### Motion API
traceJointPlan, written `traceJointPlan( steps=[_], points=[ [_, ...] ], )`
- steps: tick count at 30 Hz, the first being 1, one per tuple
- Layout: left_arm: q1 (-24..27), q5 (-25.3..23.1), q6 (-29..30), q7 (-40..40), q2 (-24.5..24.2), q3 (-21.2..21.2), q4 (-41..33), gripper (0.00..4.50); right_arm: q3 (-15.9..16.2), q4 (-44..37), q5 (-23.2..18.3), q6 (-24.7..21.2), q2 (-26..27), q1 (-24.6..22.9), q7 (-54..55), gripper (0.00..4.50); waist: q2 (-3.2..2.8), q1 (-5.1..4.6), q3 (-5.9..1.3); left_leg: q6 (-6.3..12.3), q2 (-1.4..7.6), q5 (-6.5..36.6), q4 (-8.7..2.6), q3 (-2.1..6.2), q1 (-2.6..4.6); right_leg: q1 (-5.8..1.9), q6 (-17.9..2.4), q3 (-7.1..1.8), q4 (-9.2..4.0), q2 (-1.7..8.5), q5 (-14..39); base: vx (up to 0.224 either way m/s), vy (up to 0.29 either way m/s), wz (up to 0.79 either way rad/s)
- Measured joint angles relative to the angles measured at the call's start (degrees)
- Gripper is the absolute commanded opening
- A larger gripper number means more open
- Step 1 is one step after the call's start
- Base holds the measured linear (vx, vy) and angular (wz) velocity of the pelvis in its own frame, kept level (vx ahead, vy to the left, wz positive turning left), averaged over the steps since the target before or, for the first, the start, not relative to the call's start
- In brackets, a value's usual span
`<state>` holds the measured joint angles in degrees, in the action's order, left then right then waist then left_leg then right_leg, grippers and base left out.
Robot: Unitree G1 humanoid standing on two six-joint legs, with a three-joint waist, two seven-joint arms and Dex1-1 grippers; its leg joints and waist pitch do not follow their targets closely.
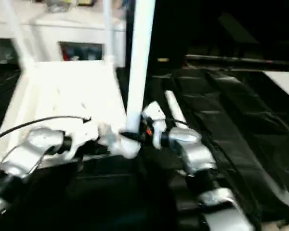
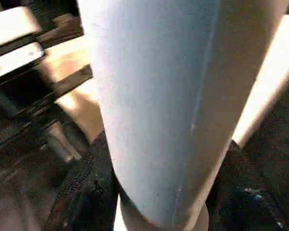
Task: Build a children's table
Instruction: Insert table leg to table base
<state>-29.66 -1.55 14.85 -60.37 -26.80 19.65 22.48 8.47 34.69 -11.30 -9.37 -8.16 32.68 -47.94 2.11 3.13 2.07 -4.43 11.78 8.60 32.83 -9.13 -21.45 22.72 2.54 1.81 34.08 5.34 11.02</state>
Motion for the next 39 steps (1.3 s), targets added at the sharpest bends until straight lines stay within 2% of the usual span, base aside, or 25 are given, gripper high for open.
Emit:
traceJointPlan(
  steps=[1, 3, 4, 6, 7, 8, 9, 10, 11, 12, 13, 14, 15, 16, 18, 19, 20, 22, 23, 26, 38, 39],
  points=[
    [-0.57, -0.38, 1.5, 1.55, 0.8, -0.36, 0.46, 0.0, -0.82, 1.64, 0.11, 0.03, 1.41, 0.97, 3.47, 1.9, -0.17, -0.59, 0.15, 0.0, 0.01, 0.0, -0.03, 0.48, -0.02, -0.08, -0.17, 0.69, -0.59, 0.07, 0.1, -0.069, 0.032, -0.16],
    [-1.68, -0.84, 4.19, 4.39, 2.15, -0.82, 1.51, 0.0, -2.45, 4.56, 0.3, 0.22, 3.96, 2.76, 9.97, 1.9, -0.62, -1.52, 0.52, -0.01, 0.06, 0.01, -0.3, 1.3, 0.02, -0.75, -0.57, 1.9, -1.52, 0.14, 0.33, -0.06, 0.043, -0.23],
    [-2.41, -1.28, 5.36, 5.71, 2.92, -0.81, 2.12, 0.0, -2.87, 6.09, 0.48, 0.35, 4.93, 3.74, 13.14, 1.9, -0.9, -1.67, 0.72, -0.01, 0.09, 0.01, -0.67, 1.68, 0.03, -0.83, -0.96, 2.43, -2.04, 0.14, 0.56, -0.058, 0.042, -0.24],
    [-2.96, -2.19, 7.28, 8.56, 4.56, -1.07, 2.65, 0.0, -3.73, 8.98, 0.76, 1.44, 6.55, 5.22, 17.92, 1.9, -0.83, -2.0, 0.93, -0.02, 0.14, 0.01, -1.36, 1.67, 0.19, -0.86, -2.37, 2.93, -1.81, 0.12, 1.41, -0.101, 0.0, -0.13],
    [-3.94, -2.87, 9.09, 10.58, 5.89, -1.11, 3.45, 0.0, -4.33, 11.16, 1.11, 2.24, 7.63, 6.38, 21.48, 1.89, -0.71, -1.76, 1.09, -0.02, 0.2, 0.01, -1.99, 0.78, 0.38, -0.73, -3.22, 3.22, -0.15, 0.13, 2.36, -0.121, -0.016, -0.09],
    [-4.68, -3.38, 10.74, 12.11, 6.79, -1.08, 3.78, 0.0, -4.84, 12.26, 1.23, 2.95, 8.17, 6.86, 23.86, 1.89, -0.14, -1.09, 1.16, -0.02, 0.29, 0.0, -2.31, -0.1, 0.58, -0.6, -4.03, 2.61, 2.71, 0.22, 4.58, -0.102, -0.056, 0.06],
    [-5.13, -3.93, 11.85, 13.73, 7.36, -1.22, 3.74, 0.0, -5.17, 13.5, 1.64, 3.58, 8.77, 7.8, 26.16, 1.89, 1.38, -0.2, 0.94, -0.04, 0.24, 0.03, -2.31, -1.41, 1.13, -0.28, -2.7, 0.6, 4.58, 0.22, 5.67, 0.017, -0.138, 0.09],
    [-5.31, -4.0, 13.25, 15.11, 8.1, -1.96, 3.19, 0.0, -5.46, 15.03, 1.98, 4.04, 9.87, 9.3, 28.74, 1.89, 2.04, 0.44, 0.98, -0.55, 0.36, 1.93, 0.14, -1.37, 1.25, 0.94, -1.88, 0.05, 5.06, 0.15, 5.26, 0.017, -0.138, 0.09],
    [-5.27, -3.97, 14.47, 15.61, 8.4, -1.98, 2.75, 0.0, -5.52, 15.92, 2.22, 4.37, 10.56, 9.95, 30.35, 1.89, 1.29, 1.11, 0.85, -0.06, 0.15, 3.47, 2.33, -0.01, 1.41, 0.97, -1.84, 0.58, 5.02, 0.09, 5.23, 0.085, -0.106, -0.34],
    [-5.36, -3.92, 15.92, 16.01, 8.79, -2.07, 1.99, 0.0, -5.63, 16.54, 2.46, 4.98, 11.05, 10.5, 31.8, 1.89, -0.12, 1.51, 0.67, -1.19, -0.12, 2.86, 2.5, 1.91, 1.6, 1.04, -1.88, 2.09, 4.6, -0.01, 5.19, 0.034, 0.01, -0.38],
    [-5.6, -3.9, 17.06, 16.91, 9.56, -2.29, 1.42, 0.0, -5.92, 16.93, 2.57, 5.79, 11.07, 10.9, 33.23, 1.89, -0.09, 1.52, 0.7, -2.28, -0.03, 2.2, 1.67, 2.31, 1.38, 1.27, -2.68, 2.41, 3.72, -0.36, 4.4, 0.034, 0.01, -0.38],
    [-5.59, -3.84, 17.93, 17.44, 9.97, -2.37, 1.02, 0.0, -6.0, 17.7, 2.71, 5.88, 11.27, 11.52, 34.08, 1.89, 0.08, 1.35, 0.65, -2.52, 0.06, 2.04, 1.26, 2.06, 1.27, 1.15, -3.36, 2.26, 2.75, -0.73, 2.91, 0.0, 0.0, 0.0],
    [-5.38, -3.92, 19.2, 18.26, 10.17, -2.38, 0.16, 0.0, -6.34, 19.02, 2.92, 6.27, 11.98, 12.36, 35.32, 1.89, 0.19, 1.16, 0.69, -2.52, 0.11, 2.04, 1.22, 1.93, 1.45, 1.09, -3.94, 2.0, 2.24, -0.95, 1.36, 0.0, 0.0, 0.0],
    [-4.93, -4.25, 20.43, 19.34, 10.36, -2.41, -0.95, 0.0, -6.44, 20.45, 3.05, 6.77, 12.67, 13.21, 36.72, 1.89, 0.38, 0.75, 0.78, -2.51, 0.1, 2.05, 1.22, 1.79, 1.54, 0.99, -3.87, 1.92, 1.96, -0.93, 0.21, 0.0, 0.0, 0.0],
    [-4.54, -4.79, 21.59, 20.17, 10.32, -2.53, -1.95, 0.0, -6.68, 22.14, 3.25, 7.7, 13.51, 14.09, 37.96, 1.89, 0.39, 0.47, 0.9, -2.52, 0.1, 2.08, 1.02, 1.9, 1.77, 0.96, -3.76, 2.35, 1.72, -0.96, 0.22, 0.0, 0.0, 0.0],
    [-4.28, -5.0, 22.37, 20.79, 10.33, -2.58, -2.69, 0.0, -6.81, 22.78, 3.51, 7.89, 13.87, 14.53, 38.45, 1.89, 0.25, 0.32, 1.01, -2.53, 0.15, 2.08, 0.6, 2.19, 1.89, 0.87, -3.75, 2.97, 1.01, -0.96, 0.22, 0.0, 0.0, 0.0],
    [-4.23, -5.05, 22.71, 21.05, 10.33, -2.63, -2.95, 0.0, -6.83, 23.07, 3.67, 8.16, 14.07, 14.71, 38.73, 1.89, 0.0, 0.21, 1.14, -2.53, 0.23, 2.09, 0.15, 2.49, 1.99, 0.33, -3.75, 3.74, 0.25, -0.9, 0.23, 0.0, 0.0, 0.0],
    [-3.9, -5.08, 23.58, 21.65, 10.27, -2.94, -3.85, 0.0, -6.84, 23.97, 3.97, 8.8, 14.36, 15.3, 38.82, 1.89, -0.32, 0.05, 1.3, -2.52, 0.53, 2.09, -1.11, 2.8, 2.1, -0.36, -3.75, 5.09, -1.76, -0.8, 0.22, 0.0, 0.0, 0.0],
    [-3.85, -5.08, 23.85, 21.84, 10.27, -2.95, -4.09, 0.0, -6.89, 24.08, 4.09, 8.9, 14.42, 15.37, 38.83, 1.89, -0.48, 0.02, 1.41, -2.53, 0.9, 2.09, -1.38, 2.73, 2.17, -0.64, -3.76, 5.46, -2.39, -0.85, 0.22, 0.0, 0.0, 0.0],
    [-3.5, -5.02, 24.5, 21.94, 10.18, -2.95, -4.62, 0.0, -6.91, 24.91, 4.2, 9.64, 14.66, 15.51, 38.85, 1.89, -0.58, -0.25, 1.5, -2.53, 1.05, 2.09, -1.44, 2.48, 2.51, -1.0, -3.76, 5.49, -2.69, -0.82, 0.22, 0.0, 0.0, 0.0],
    [-3.44, -4.76, 24.28, 21.88, 9.58, -2.98, -5.05, 0.0, -6.96, 27.53, 5.1, 11.95, 14.82, 16.85, 37.64, 1.89, -0.63, -0.86, 1.66, -2.53, 0.95, 2.09, -1.43, 2.3, 2.41, -0.87, -3.76, 5.49, -3.0, -0.61, 0.22, 0.0, 0.0, 0.0],
    [-3.39, -4.68, 24.1, 21.85, 9.51, -2.98, -5.05, 0.0, -6.96, 27.65, 5.23, 12.2, 14.76, 16.85, 37.36, 2.45, -0.62, -0.88, 1.68, -2.52, 0.95, 2.09, -1.43, 2.29, 2.4, -0.86, -3.76, 5.48, -3.0, -0.61, 0.22, 0.0, 0.0, 0.0]
  ],
)
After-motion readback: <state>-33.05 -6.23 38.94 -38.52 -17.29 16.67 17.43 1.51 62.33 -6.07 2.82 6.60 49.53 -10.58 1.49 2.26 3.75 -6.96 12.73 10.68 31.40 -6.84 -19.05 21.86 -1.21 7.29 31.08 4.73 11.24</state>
